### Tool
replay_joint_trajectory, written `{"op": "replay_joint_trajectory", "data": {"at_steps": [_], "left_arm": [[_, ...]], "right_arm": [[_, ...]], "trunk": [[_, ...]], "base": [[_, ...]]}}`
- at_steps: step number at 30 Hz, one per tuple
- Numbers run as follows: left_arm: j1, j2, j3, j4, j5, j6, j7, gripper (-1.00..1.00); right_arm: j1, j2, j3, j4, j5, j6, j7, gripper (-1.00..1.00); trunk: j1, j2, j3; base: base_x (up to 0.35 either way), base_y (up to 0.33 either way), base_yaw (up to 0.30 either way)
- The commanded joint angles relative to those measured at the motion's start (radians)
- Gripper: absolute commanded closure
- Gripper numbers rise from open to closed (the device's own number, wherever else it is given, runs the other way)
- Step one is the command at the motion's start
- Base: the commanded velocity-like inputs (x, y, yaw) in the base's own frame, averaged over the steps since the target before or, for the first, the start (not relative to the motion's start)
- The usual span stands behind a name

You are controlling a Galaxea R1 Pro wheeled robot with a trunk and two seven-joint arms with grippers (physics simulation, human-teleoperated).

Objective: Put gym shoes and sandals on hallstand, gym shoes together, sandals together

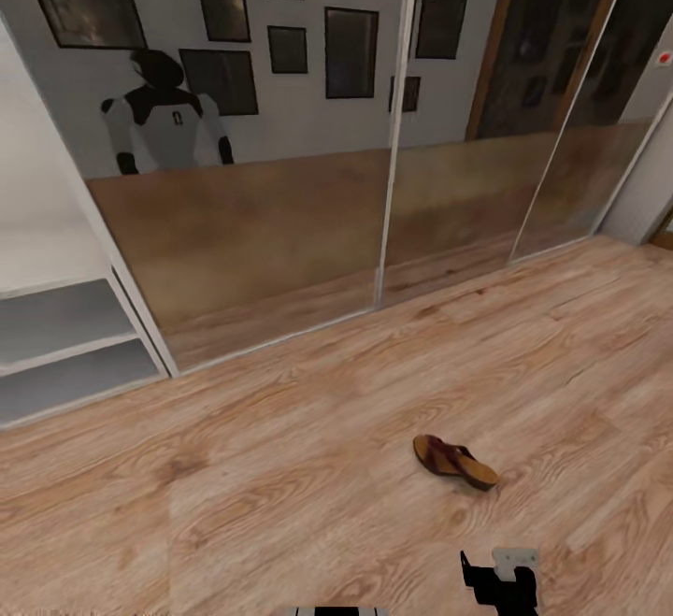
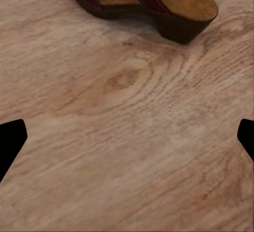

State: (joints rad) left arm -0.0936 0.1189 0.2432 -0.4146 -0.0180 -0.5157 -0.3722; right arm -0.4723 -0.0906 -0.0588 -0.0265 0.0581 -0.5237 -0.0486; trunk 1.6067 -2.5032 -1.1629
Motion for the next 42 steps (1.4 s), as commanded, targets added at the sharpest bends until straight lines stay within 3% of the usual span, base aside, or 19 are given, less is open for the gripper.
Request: {"op": "replay_joint_trajectory", "data": {"at_steps": [1, 10, 31, 42], "left_arm": [[-0.001, -0.001, 0.008, 0.000, -0.002, -0.001, -0.010, -1.00], [-0.001, -0.001, 0.008, 0.000, -0.002, -0.003, -0.010, -1.00], [0.000, -0.001, 0.010, 0.000, -0.002, -0.002, -0.010, -1.00], [-0.001, -0.001, 0.010, 0.000, -0.002, -0.001, -0.010, -1.00]], "right_arm": [[0.000, 0.000, -0.006, 0.000, 0.006, -0.002, -0.002, -1.00], [0.000, 0.000, -0.006, 0.000, 0.006, -0.002, -0.002, -1.00], [0.000, 0.000, -0.006, 0.000, 0.006, -0.003, -0.002, -1.00], [0.000, 0.000, -0.006, 0.000, 0.006, -0.003, -0.002, -1.00]], "trunk": [[0.000, 0.000, -0.001], [0.000, 0.000, -0.001], [0.000, 0.000, -0.001], [0.000, 0.000, -0.001]], "base": [[0.133, -0.273, 0.280], [0.067, -0.273, 0.260], [0.003, -0.273, 0.023], [0.039, -0.273, 0.235]]}}
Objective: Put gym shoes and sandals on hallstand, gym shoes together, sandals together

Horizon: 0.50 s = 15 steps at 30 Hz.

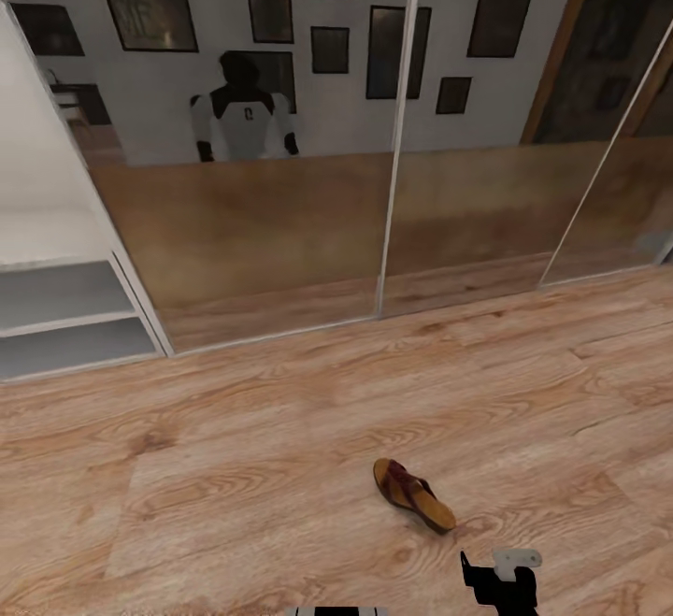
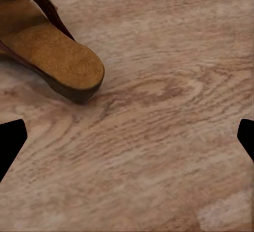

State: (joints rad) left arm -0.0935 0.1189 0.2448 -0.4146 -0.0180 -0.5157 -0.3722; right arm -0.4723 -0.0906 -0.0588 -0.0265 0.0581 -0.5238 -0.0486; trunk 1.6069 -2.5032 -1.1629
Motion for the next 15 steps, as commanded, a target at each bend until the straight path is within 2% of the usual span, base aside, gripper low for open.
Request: {"op": "replay_joint_trajectory", "data": {"at_steps": [1, 12, 15], "left_arm": [[-0.001, -0.001, 0.008, 0.000, -0.002, -0.001, -0.010, -1.00], [-0.001, -0.001, 0.010, 0.000, -0.002, -0.002, -0.010, -1.00], [-0.001, -0.001, 0.037, 0.000, -0.002, -0.003, -0.010, -1.00]], "right_arm": [[0.000, 0.000, -0.006, 0.000, 0.006, -0.002, -0.002, -1.00], [0.000, 0.000, -0.006, 0.000, 0.006, -0.002, -0.002, -1.00], [0.000, 0.000, -0.006, 0.000, 0.006, -0.002, -0.002, -1.00]], "trunk": [[0.000, 0.000, -0.001], [0.000, 0.000, -0.001], [0.000, 0.000, -0.001]], "base": [[0.005, -0.273, 0.276], [0.001, -0.264, 0.278], [0.000, -0.078, 0.278]]}}
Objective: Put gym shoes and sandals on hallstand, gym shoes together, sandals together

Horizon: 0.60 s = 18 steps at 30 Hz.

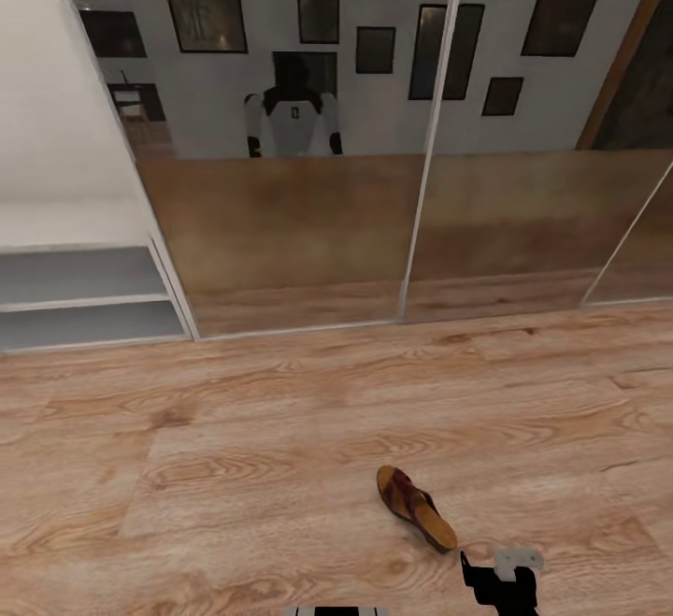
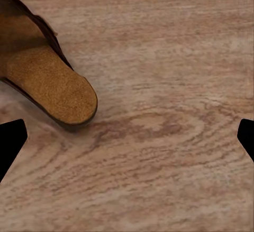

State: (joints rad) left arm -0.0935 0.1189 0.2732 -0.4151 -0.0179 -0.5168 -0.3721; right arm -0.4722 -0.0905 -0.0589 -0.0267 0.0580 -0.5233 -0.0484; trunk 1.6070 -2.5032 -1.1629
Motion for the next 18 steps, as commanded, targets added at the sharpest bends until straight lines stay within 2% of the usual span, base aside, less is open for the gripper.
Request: {"op": "replay_joint_trajectory", "data": {"at_steps": [1, 7, 18], "left_arm": [[-0.001, -0.001, 0.013, 0.001, -0.002, -0.001, -0.010, -1.00], [0.000, -0.001, 0.027, 0.001, -0.002, -0.002, -0.010, -1.00], [-0.001, -0.002, 0.029, 0.001, -0.002, -0.002, -0.010, -1.00]], "right_arm": [[0.000, 0.000, -0.006, 0.001, 0.006, -0.003, -0.002, -1.00], [0.000, 0.000, -0.006, 0.001, 0.006, -0.003, -0.002, -1.00], [0.000, 0.000, -0.006, 0.001, 0.006, -0.003, -0.002, -1.00]], "trunk": [[0.000, 0.000, -0.001], [0.000, 0.000, -0.001], [0.000, 0.000, -0.001]], "base": [[0.000, -0.041, 0.274], [0.000, -0.017, 0.184], [0.000, -0.029, 0.021]]}}
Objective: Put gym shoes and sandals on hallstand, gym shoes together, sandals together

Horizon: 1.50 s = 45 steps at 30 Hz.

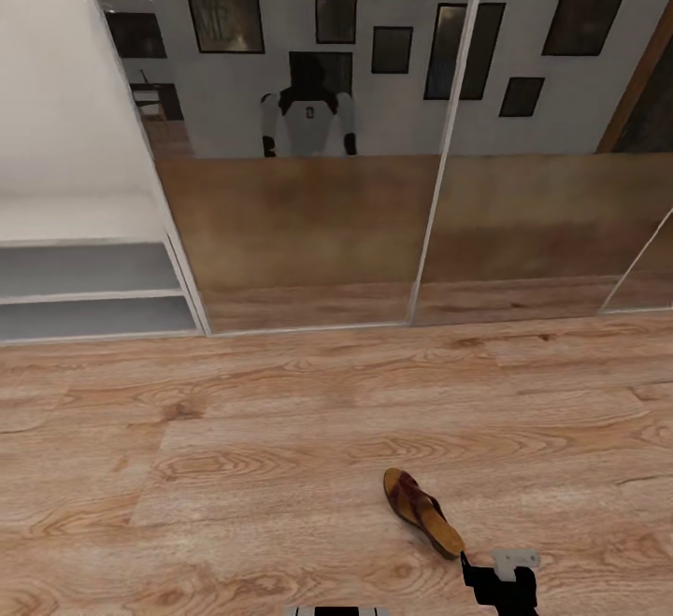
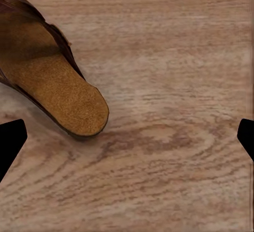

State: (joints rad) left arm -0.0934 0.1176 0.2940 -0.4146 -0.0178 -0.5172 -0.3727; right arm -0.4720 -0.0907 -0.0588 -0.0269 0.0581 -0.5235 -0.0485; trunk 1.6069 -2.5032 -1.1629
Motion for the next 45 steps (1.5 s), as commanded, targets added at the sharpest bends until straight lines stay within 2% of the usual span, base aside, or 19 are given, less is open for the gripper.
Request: {"op": "replay_joint_trajectory", "data": {"at_steps": [1, 9, 45], "left_arm": [[-0.001, -0.001, 0.008, 0.000, -0.002, -0.001, -0.010, -1.00], [-0.001, -0.001, 0.009, 0.001, -0.002, -0.001, -0.011, -1.00], [-0.001, 0.000, 0.011, 0.002, -0.003, -0.001, -0.010, -1.00]], "right_arm": [[0.000, 0.000, -0.006, 0.001, 0.006, -0.003, -0.002, -1.00], [0.000, 0.000, -0.006, 0.001, 0.006, -0.003, -0.002, -1.00], [0.000, 0.000, -0.006, -0.001, 0.007, -0.003, 0.000, -1.00]], "trunk": [[0.000, 0.000, -0.001], [0.000, 0.000, -0.001], [0.000, 0.000, -0.001]], "base": [[0.000, -0.239, 0.116], [0.000, -0.184, 0.163], [0.000, -0.035, 0.002]]}}
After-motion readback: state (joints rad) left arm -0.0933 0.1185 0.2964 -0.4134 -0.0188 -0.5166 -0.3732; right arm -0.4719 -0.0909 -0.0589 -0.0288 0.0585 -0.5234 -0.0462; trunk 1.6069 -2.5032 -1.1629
